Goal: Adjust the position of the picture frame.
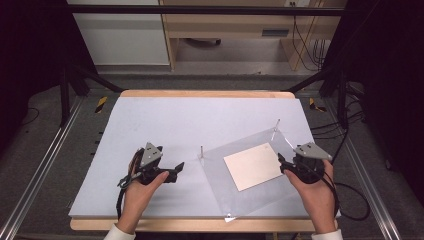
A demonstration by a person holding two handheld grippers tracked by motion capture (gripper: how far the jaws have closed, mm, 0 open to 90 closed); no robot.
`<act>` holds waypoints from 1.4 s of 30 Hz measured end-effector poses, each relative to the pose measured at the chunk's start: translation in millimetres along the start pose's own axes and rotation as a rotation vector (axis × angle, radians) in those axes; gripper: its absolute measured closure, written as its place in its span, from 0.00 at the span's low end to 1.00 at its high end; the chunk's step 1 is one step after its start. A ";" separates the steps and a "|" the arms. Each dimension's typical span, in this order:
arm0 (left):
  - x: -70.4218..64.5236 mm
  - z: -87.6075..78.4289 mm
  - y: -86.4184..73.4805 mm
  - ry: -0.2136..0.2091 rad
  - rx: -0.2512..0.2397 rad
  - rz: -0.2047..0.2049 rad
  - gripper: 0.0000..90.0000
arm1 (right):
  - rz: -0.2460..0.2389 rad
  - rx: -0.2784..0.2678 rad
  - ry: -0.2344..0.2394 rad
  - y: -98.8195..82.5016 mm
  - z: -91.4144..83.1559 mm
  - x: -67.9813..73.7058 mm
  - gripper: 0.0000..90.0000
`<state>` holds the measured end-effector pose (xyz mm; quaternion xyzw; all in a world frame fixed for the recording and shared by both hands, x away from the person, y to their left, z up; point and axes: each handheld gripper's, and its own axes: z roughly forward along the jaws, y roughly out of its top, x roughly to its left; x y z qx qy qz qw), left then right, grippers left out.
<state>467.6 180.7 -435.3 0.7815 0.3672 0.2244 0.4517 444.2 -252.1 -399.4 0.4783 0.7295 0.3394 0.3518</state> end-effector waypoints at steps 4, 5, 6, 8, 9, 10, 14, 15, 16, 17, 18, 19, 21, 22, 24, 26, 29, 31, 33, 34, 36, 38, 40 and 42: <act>-7.3 8.5 9.8 0.011 0.039 0.024 0.08 | -0.018 0.054 0.006 13.5 9.8 -5.5 0.47; -13.5 13.7 17.6 0.014 0.062 0.052 0.10 | -0.023 0.087 0.011 21.5 17.6 -11.0 0.49; -16.1 16.0 20.9 0.027 0.062 0.066 0.11 | -0.028 0.095 0.014 25.1 21.5 -14.9 0.51; -18.2 18.6 23.6 0.035 0.061 0.080 0.16 | -0.026 0.098 0.011 28.2 25.7 -18.7 0.54; -20.2 21.6 25.1 0.048 0.050 0.088 0.19 | -0.016 0.104 0.007 30.9 29.8 -23.6 0.55; -21.3 24.7 26.0 0.058 0.043 0.088 0.23 | -0.007 0.112 0.006 33.2 34.9 -28.3 0.57; -26.6 38.9 26.1 0.066 0.049 0.079 0.31 | 0.002 0.101 0.003 38.1 57.5 -43.0 0.63; -28.9 45.5 24.8 0.077 0.049 0.065 0.32 | -0.011 0.086 -0.004 37.5 69.0 -46.6 0.67; -28.9 45.5 24.8 0.077 0.049 0.065 0.33 | -0.019 0.083 -0.011 37.0 74.6 -47.0 0.69; -30.7 50.8 22.1 0.093 0.046 0.056 0.36 | -0.017 0.086 -0.013 36.4 80.1 -46.7 0.69; -31.4 53.1 20.2 0.099 0.046 0.051 0.37 | -0.001 0.086 0.004 35.6 85.2 -46.6 0.71; -31.4 53.1 20.2 0.099 0.046 0.051 0.38 | -0.001 0.086 0.004 35.6 85.2 -46.6 0.71; -32.0 57.5 16.0 0.085 0.044 0.017 0.39 | 0.017 0.080 0.019 33.6 94.4 -43.1 0.71; -33.2 62.2 12.6 0.093 0.034 0.011 0.41 | 0.022 0.108 0.000 30.7 105.5 -39.4 0.66; -33.8 64.4 11.7 0.101 0.027 0.008 0.42 | 0.034 0.114 -0.004 29.4 110.9 -38.4 0.65; -35.7 70.5 12.0 0.106 0.012 -0.011 0.43 | 0.089 0.104 -0.013 24.3 126.2 -40.2 0.64; -41.5 74.8 12.6 0.105 0.015 -0.004 0.45 | 0.114 0.113 -0.012 21.4 141.4 -42.9 0.64; -44.4 76.3 12.5 0.105 0.015 -0.006 0.47 | 0.133 0.110 -0.011 20.4 149.1 -45.3 0.66; -45.4 77.0 12.3 0.109 0.018 -0.004 0.50 | 0.142 0.113 -0.003 19.4 155.8 -47.6 0.68; -46.1 77.8 12.0 0.110 0.016 -0.005 0.51 | 0.130 0.127 0.000 18.6 159.3 -49.8 0.70; -45.9 79.6 11.5 0.108 0.018 -0.011 0.52 | 0.145 0.137 0.009 18.4 162.4 -50.6 0.71; -44.7 81.6 10.7 0.109 0.024 -0.018 0.55 | 0.162 0.137 0.032 19.0 167.5 -52.8 0.74; -44.9 82.1 10.5 0.106 0.022 -0.024 0.58 | 0.161 0.144 0.040 19.8 169.8 -52.1 0.76; -45.8 83.5 10.6 0.100 0.019 -0.028 0.61 | 0.148 0.140 0.040 20.3 172.8 -51.4 0.80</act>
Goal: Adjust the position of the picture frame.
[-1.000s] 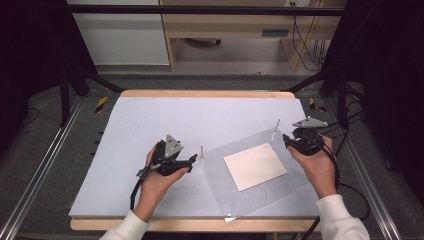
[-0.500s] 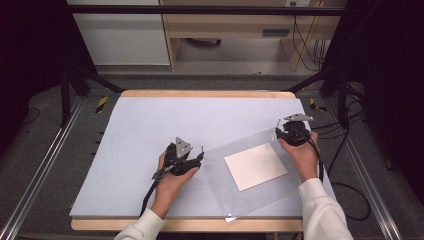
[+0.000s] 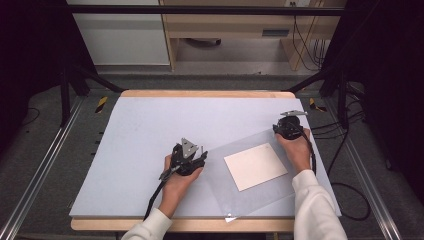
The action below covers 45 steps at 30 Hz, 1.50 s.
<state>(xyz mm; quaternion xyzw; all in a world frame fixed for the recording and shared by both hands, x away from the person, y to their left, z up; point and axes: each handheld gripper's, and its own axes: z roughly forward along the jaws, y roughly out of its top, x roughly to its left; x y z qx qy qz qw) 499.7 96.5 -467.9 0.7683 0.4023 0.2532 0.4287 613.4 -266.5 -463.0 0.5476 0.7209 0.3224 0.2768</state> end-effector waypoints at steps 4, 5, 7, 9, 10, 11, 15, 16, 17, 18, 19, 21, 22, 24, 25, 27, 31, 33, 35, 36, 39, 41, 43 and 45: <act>-0.1 3.8 -1.9 -0.003 0.007 -0.006 0.65 | 0.002 0.013 -0.004 -1.7 6.0 0.9 0.87; -0.3 4.9 -2.3 -0.002 0.009 -0.006 0.65 | 0.007 0.022 -0.009 -2.2 7.3 0.8 0.88; -0.5 6.4 -2.7 -0.008 0.012 -0.003 0.68 | -0.002 0.014 -0.018 -2.8 8.5 -0.5 0.92; -0.6 7.1 -2.9 -0.008 0.009 -0.005 0.71 | 0.006 0.011 -0.009 -2.8 8.1 -1.9 0.94; -0.6 7.1 -2.9 -0.008 0.009 -0.005 0.73 | 0.017 0.010 0.000 -2.6 8.1 -2.5 0.94; -0.5 7.5 -2.9 -0.011 0.008 -0.007 0.74 | 0.019 0.010 0.002 -2.6 8.2 -2.7 0.94; 0.2 10.2 -2.6 -0.031 0.010 -0.026 0.82 | 0.016 0.002 0.000 -2.7 9.3 -3.0 0.94; 0.2 10.2 -2.6 -0.031 0.010 -0.026 0.85 | 0.016 0.002 0.000 -2.7 9.3 -3.0 0.94; -0.6 10.4 -2.4 -0.035 0.012 -0.024 0.85 | 0.015 0.003 0.000 -2.7 9.5 -2.7 0.94; -2.1 11.0 -2.0 -0.024 0.015 -0.008 0.86 | 0.009 0.003 -0.005 -2.6 10.4 -2.7 0.93; -2.1 11.0 -2.0 -0.024 0.015 -0.008 0.86 | 0.014 0.000 -0.004 -2.4 10.9 -2.7 0.93; -1.1 11.8 -1.7 -0.022 0.018 -0.010 0.88 | 0.007 0.005 0.000 -2.6 11.6 -3.0 0.93; -0.8 13.2 -1.8 -0.021 0.024 -0.008 0.88 | 0.001 0.005 -0.004 -2.8 12.1 -3.1 0.93; -1.5 14.5 -2.3 -0.018 0.031 -0.003 0.88 | 0.013 0.011 0.000 -3.2 12.6 -2.5 0.93; -1.5 14.8 -2.5 -0.017 0.036 0.000 0.89 | 0.005 0.013 -0.001 -3.5 13.1 -2.7 0.93; -0.9 14.7 -2.5 -0.017 0.035 -0.003 0.90 | 0.008 0.014 -0.002 -3.2 13.2 -2.9 0.94; 0.7 15.2 -2.5 -0.020 0.038 -0.009 0.93 | 0.019 0.024 0.008 -1.9 13.1 -3.8 0.95; 0.4 15.3 -2.3 -0.016 0.040 -0.004 0.94 | 0.023 0.037 0.008 -0.1 13.0 -3.5 0.95; 0.4 15.3 -2.3 -0.017 0.039 -0.008 0.94 | 0.023 0.040 0.010 0.1 13.1 -3.6 0.95; 0.6 15.3 -2.2 -0.018 0.040 -0.010 0.94 | 0.016 0.041 0.008 0.2 13.1 -4.2 0.95; -0.1 15.4 -2.0 -0.013 0.041 -0.011 0.94 | 0.005 0.054 0.007 1.9 13.1 -3.9 0.95; 0.1 15.4 -2.0 -0.014 0.040 -0.011 0.94 | -0.003 0.052 0.006 2.2 13.6 -4.3 0.95; 0.5 15.4 -2.0 -0.017 0.041 -0.013 0.94 | 0.010 0.047 0.008 2.2 14.4 -3.5 0.95; 0.4 15.5 -2.0 -0.017 0.041 -0.012 0.94 | 0.011 0.050 0.010 2.6 14.6 -4.1 0.95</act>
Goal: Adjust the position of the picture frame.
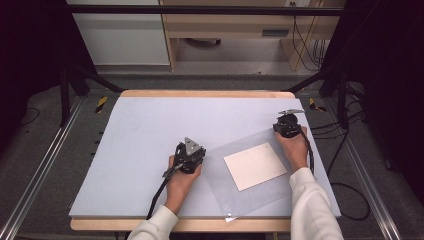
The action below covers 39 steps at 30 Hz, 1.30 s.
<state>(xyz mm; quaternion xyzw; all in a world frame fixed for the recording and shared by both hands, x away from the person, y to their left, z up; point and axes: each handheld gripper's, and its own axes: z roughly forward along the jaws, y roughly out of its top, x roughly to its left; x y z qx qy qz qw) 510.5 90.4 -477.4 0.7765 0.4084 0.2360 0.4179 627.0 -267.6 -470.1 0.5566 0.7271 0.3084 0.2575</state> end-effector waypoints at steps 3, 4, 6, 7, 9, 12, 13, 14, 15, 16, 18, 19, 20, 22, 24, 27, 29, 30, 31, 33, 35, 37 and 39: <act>0.7 -0.1 0.4 -0.004 0.004 -0.002 0.94 | -0.011 0.008 0.002 1.9 0.2 -0.1 0.95; 1.4 -0.2 0.5 -0.007 0.005 -0.004 0.94 | -0.014 0.014 0.005 2.5 -0.2 -0.5 0.95; 1.8 -0.1 0.8 -0.010 0.005 -0.009 0.94 | -0.016 0.016 0.000 4.2 -2.2 0.6 0.95; 2.3 -0.2 0.9 -0.013 0.006 -0.013 0.94 | -0.016 0.016 0.000 4.2 -2.2 0.6 0.95; 5.7 -0.7 2.2 -0.029 0.006 -0.019 0.94 | -0.029 0.033 0.003 5.2 -5.6 -0.3 0.95; 7.1 -2.2 6.4 -0.043 0.021 -0.011 0.94 | -0.030 0.052 0.010 5.6 -10.5 -1.0 0.95; 7.1 -3.4 8.1 -0.046 0.024 -0.005 0.94 | -0.036 0.053 0.006 6.2 -12.0 -1.5 0.95; 7.4 -5.0 9.8 -0.047 0.028 0.004 0.94 | -0.031 0.057 0.010 7.3 -14.3 -1.1 0.95; 7.7 -6.7 11.4 -0.049 0.029 0.009 0.94 | -0.035 0.066 0.008 8.8 -16.4 -0.9 0.95; 7.9 -8.5 13.2 -0.053 0.031 0.014 0.94 | -0.035 0.069 0.010 10.9 -19.3 -0.4 0.95; 9.1 -12.4 16.5 -0.054 0.034 0.028 0.94 | -0.042 0.070 0.007 15.5 -25.4 1.1 0.95; 9.6 -14.2 17.8 -0.055 0.032 0.032 0.94 | -0.055 0.070 0.008 17.9 -28.7 1.7 0.95; 9.6 -14.2 17.8 -0.055 0.032 0.032 0.94 | -0.057 0.069 0.006 19.8 -31.4 3.1 0.95; 12.9 -20.3 20.5 -0.058 0.035 0.040 0.94 | -0.072 0.073 0.006 21.9 -35.4 5.2 0.96; 16.1 -23.8 20.9 -0.059 0.039 0.044 0.94 | -0.079 0.084 0.016 22.5 -37.7 8.2 0.95; 21.8 -28.9 21.6 -0.061 0.047 0.043 0.94 | -0.091 0.089 0.023 23.4 -41.0 13.6 0.95; 25.8 -31.7 22.2 -0.060 0.044 0.037 0.93 | -0.096 0.086 0.028 24.6 -43.2 17.7 0.95; 25.8 -31.7 22.2 -0.060 0.044 0.037 0.93 | -0.096 0.086 0.028 24.6 -43.2 17.7 0.95; 28.0 -33.1 22.8 -0.064 0.045 0.035 0.93 | -0.101 0.089 0.028 25.2 -43.9 19.5 0.95; 32.1 -37.4 24.9 -0.066 0.051 0.043 0.93 | -0.105 0.094 0.037 27.9 -46.8 24.3 0.96; 34.5 -41.8 27.7 -0.065 0.049 0.046 0.93 | -0.103 0.094 0.041 29.2 -48.4 26.3 0.95; 41.5 -48.6 32.8 -0.067 0.056 0.060 0.93 | -0.108 0.101 0.046 33.4 -53.3 31.5 0.95; 47.5 -52.7 36.0 -0.074 0.061 0.057 0.93 | -0.118 0.099 0.046 36.0 -56.4 35.7 0.95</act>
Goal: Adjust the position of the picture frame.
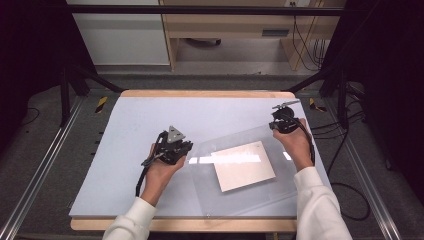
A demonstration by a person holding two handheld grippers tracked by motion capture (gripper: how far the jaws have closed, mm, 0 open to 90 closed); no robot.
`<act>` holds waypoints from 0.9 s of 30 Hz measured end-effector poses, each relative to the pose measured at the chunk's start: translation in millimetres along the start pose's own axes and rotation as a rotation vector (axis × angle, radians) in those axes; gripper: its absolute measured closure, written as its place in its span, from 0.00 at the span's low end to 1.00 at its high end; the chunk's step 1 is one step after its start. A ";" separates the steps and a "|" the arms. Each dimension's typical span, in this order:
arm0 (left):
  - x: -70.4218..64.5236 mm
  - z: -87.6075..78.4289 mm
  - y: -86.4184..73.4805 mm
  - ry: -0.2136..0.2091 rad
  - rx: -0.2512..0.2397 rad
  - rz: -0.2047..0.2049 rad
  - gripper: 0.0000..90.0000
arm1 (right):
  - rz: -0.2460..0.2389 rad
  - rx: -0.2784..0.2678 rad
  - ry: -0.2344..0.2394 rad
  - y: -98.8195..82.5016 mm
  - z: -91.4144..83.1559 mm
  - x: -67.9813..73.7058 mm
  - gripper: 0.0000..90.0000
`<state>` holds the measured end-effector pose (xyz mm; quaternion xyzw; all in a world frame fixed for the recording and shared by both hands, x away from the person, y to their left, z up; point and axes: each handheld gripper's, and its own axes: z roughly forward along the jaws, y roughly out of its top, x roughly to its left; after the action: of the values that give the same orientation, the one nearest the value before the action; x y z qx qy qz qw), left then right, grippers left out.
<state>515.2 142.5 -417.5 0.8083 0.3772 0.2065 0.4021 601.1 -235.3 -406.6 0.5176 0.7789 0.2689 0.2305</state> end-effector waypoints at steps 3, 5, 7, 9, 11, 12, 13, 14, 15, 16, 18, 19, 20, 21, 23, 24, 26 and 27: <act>6.6 -5.6 2.8 -0.005 0.005 0.009 0.93 | -0.006 0.004 0.004 5.0 -6.1 7.5 0.95; 12.8 -11.5 6.0 -0.006 0.009 0.014 0.93 | -0.007 0.002 0.005 6.9 -7.9 10.4 0.95; 22.1 -20.9 9.9 0.002 0.007 0.026 0.93 | -0.020 0.002 0.005 12.4 -13.0 19.4 0.95; 25.1 -23.9 10.8 0.002 0.008 0.029 0.93 | -0.023 -0.002 0.006 14.0 -14.9 22.5 0.95; 31.7 -29.7 12.2 0.009 0.010 0.038 0.93 | -0.037 -0.012 0.014 17.4 -18.8 31.8 0.95; 38.0 -33.5 12.5 0.009 0.014 0.045 0.93 | -0.041 -0.014 0.014 18.0 -19.4 35.0 0.95; 40.3 -34.7 12.1 0.007 0.016 0.045 0.93 | -0.040 -0.019 0.018 18.2 -19.4 37.9 0.95; 43.1 -35.7 11.8 0.004 0.020 0.046 0.93 | -0.046 -0.019 0.021 18.3 -19.2 40.0 0.95; 45.6 -36.3 11.6 0.002 0.024 0.055 0.92 | -0.048 -0.016 0.022 18.2 -18.6 42.3 0.95; 45.6 -36.3 11.6 0.002 0.024 0.055 0.92 | -0.048 -0.016 0.022 18.2 -18.6 42.3 0.95; 51.7 -36.5 10.8 -0.006 0.037 0.058 0.92 | -0.054 -0.010 0.029 17.6 -17.0 47.2 0.95; 53.5 -36.2 10.6 -0.005 0.038 0.057 0.92 | -0.060 -0.009 0.029 17.3 -16.8 48.6 0.95; 55.6 -35.9 10.5 -0.009 0.041 0.059 0.92 | -0.061 -0.003 0.030 16.9 -16.5 50.2 0.95; 55.6 -35.9 10.5 -0.009 0.041 0.059 0.92 | -0.063 0.001 0.032 16.6 -16.6 51.3 0.95; 59.8 -35.3 10.8 -0.017 0.045 0.066 0.92 | -0.068 0.004 0.030 16.1 -17.2 53.3 0.95; 59.8 -35.3 10.8 -0.017 0.045 0.066 0.92 | -0.068 0.004 0.030 16.1 -17.2 53.3 0.95; 63.4 -34.6 10.9 -0.033 0.051 0.064 0.92 | -0.081 0.013 0.026 15.4 -20.4 55.5 0.95; 65.1 -34.3 10.8 -0.035 0.049 0.063 0.92 | -0.087 0.017 0.023 15.2 -21.8 56.6 0.95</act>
<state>539.1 205.7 -386.6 0.8329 0.3494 0.1958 0.3820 577.3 -181.8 -384.8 0.4819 0.8056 0.2580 0.2285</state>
